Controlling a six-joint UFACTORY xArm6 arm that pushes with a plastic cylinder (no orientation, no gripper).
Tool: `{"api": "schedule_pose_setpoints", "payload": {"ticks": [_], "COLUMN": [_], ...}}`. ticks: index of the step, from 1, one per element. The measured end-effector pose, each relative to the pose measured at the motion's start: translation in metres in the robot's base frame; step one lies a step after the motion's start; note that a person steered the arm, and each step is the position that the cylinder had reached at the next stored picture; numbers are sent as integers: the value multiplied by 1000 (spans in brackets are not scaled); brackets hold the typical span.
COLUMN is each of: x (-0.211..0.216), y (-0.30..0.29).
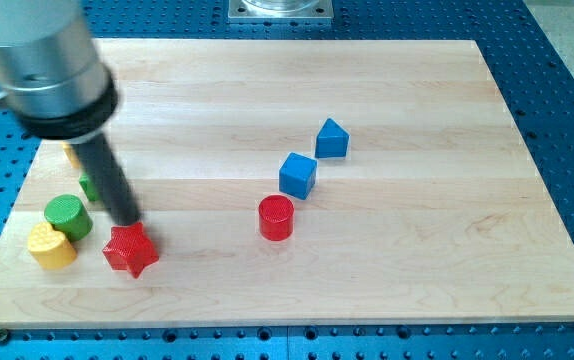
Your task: Move the green star to the right of the green circle
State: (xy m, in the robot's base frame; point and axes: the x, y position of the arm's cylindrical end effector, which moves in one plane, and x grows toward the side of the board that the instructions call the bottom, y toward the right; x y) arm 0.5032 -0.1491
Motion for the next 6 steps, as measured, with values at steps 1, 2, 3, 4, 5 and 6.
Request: {"api": "schedule_pose_setpoints", "payload": {"ticks": [1,2,3,4,5,6], "x": [-90,-96,-53,-35,-21,-42], "y": [13,-58,-71,-42,-39,-9]}}
